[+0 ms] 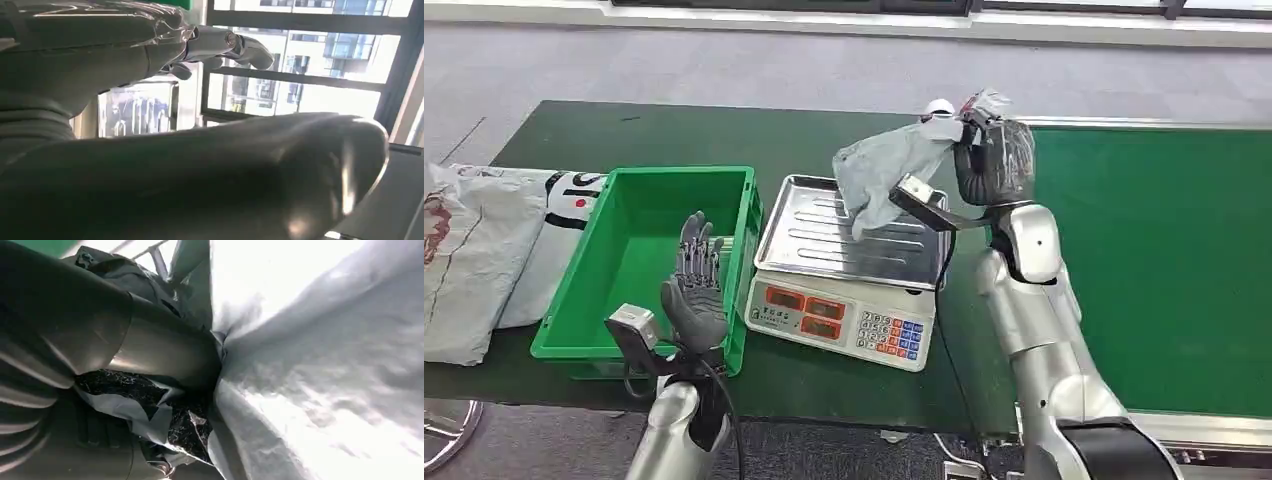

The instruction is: Moved the parcel from conveyor to table for the left to box.

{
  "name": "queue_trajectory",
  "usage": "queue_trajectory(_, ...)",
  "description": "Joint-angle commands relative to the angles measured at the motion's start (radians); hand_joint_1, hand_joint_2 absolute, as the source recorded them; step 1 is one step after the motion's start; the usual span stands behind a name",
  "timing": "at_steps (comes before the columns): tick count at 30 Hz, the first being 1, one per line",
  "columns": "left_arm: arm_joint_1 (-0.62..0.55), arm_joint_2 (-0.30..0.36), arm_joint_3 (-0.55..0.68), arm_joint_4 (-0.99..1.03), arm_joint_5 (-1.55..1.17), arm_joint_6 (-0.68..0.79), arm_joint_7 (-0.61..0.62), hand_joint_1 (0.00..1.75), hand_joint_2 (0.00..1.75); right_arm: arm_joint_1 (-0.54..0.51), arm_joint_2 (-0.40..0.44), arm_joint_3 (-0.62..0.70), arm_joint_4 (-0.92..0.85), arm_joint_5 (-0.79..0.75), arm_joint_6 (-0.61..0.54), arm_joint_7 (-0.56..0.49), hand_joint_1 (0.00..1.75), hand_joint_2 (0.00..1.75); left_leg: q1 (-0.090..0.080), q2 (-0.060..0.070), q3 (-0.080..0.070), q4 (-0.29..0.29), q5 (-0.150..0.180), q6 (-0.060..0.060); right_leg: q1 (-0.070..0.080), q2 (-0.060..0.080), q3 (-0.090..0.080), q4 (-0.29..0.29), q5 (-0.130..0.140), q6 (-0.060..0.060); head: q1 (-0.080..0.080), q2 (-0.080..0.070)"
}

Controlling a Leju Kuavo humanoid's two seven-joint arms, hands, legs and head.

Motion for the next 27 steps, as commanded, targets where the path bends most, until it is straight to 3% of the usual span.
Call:
queue_trajectory(1,-0.107,-0.056,-0.026,0.102,-0.002,-0.01,0.004,0.0,0.0,-0.059,0.089,0.175,0.165,-0.089,0.003,-0.012,1.75,1.75,0.001,0.001,0.0,0.0,0.0,-0.003,0.001,0.001,-0.001,0.0,0.0,0.0,0.0,0.0)
queue_trajectory(5,-0.129,-0.052,-0.054,0.112,-0.012,0.013,0.004,0.0,0.0,0.059,0.122,0.166,0.109,-0.049,0.003,-0.001,1.75,1.75,0.002,-0.007,0.001,-0.001,0.001,-0.004,0.002,-0.006,0.002,-0.002,0.0,-0.001,0.0,0.0)
queue_trajectory(8,-0.134,-0.038,-0.071,0.098,-0.023,0.026,0.004,0.0,0.0,0.139,0.118,0.148,0.075,-0.047,0.003,0.026,1.75,1.75,0.002,-0.005,0.001,-0.001,0.0,-0.003,0.002,-0.004,0.001,-0.002,0.0,-0.001,0.0,0.0)
queue_trajectory(12,-0.12,-0.021,-0.09,0.069,-0.037,0.054,0.004,0.0,0.0,0.146,0.09,0.094,0.197,-0.102,0.003,-0.004,1.75,1.75,0.001,-0.007,0.001,-0.001,0.0,-0.003,0.002,-0.006,0.001,-0.002,-0.001,0.0,0.0,0.0)
queue_trajectory(13,-0.12,-0.021,-0.09,0.069,-0.037,0.054,0.004,0.0,0.0,0.146,0.09,0.094,0.197,-0.102,0.003,-0.004,1.68,1.75,0.002,-0.006,0.0,0.0,0.0,-0.002,0.002,-0.005,0.001,-0.002,-0.001,-0.001,0.0,0.0)
queue_trajectory(14,-0.119,-0.014,-0.101,0.062,-0.033,0.059,0.004,0.0,0.0,0.162,0.077,0.087,0.209,-0.109,0.003,-0.007,0.47,1.75,0.002,-0.007,0.001,-0.001,0.0,-0.003,0.002,-0.006,0.002,-0.003,-0.001,-0.001,0.0,0.0)
queue_trajectory(15,-0.118,-0.012,-0.105,0.059,-0.037,0.06,0.004,0.0,0.0,0.155,0.079,0.048,0.236,-0.088,0.003,-0.027,0.17,1.75,0.002,-0.006,0.0,-0.001,0.0,-0.003,0.002,-0.005,0.001,-0.002,-0.001,-0.001,0.0,0.0)
queue_trajectory(16,-0.123,-0.015,-0.107,0.061,-0.047,0.064,0.004,0.0,0.0,0.169,0.08,0.054,0.253,-0.06,0.003,-0.009,0.0,1.75,0.002,-0.007,0.001,-0.002,0.0,-0.004,0.002,-0.006,0.003,-0.003,-0.001,-0.001,0.0,0.0)
queue_trajectory(18,-0.13,-0.021,-0.105,0.075,-0.066,0.098,0.004,0.0,0.0,0.181,0.077,0.069,0.249,-0.04,0.003,0.007,0.0,1.75,0.002,-0.007,0.001,-0.001,0.0,-0.004,0.002,-0.006,0.002,-0.003,-0.001,-0.001,0.0,0.0)
queue_trajectory(19,-0.136,-0.023,-0.102,0.087,-0.059,0.102,0.004,0.0,0.0,0.154,0.075,0.082,0.349,-0.046,0.005,0.02,0.0,1.75,0.002,-0.006,0.0,0.0,0.0,-0.003,0.002,-0.005,0.001,-0.002,-0.001,-0.001,0.0,0.0)
queue_trajectory(27,-0.138,-0.019,-0.1,0.088,-0.056,0.1,0.004,0.0,0.0,0.147,0.076,0.083,0.358,-0.046,0.003,0.025,0.0,1.75,0.001,-0.004,-0.001,0.0,0.0,-0.003,0.001,-0.003,-0.001,-0.001,-0.001,-0.001,0.0,0.0)
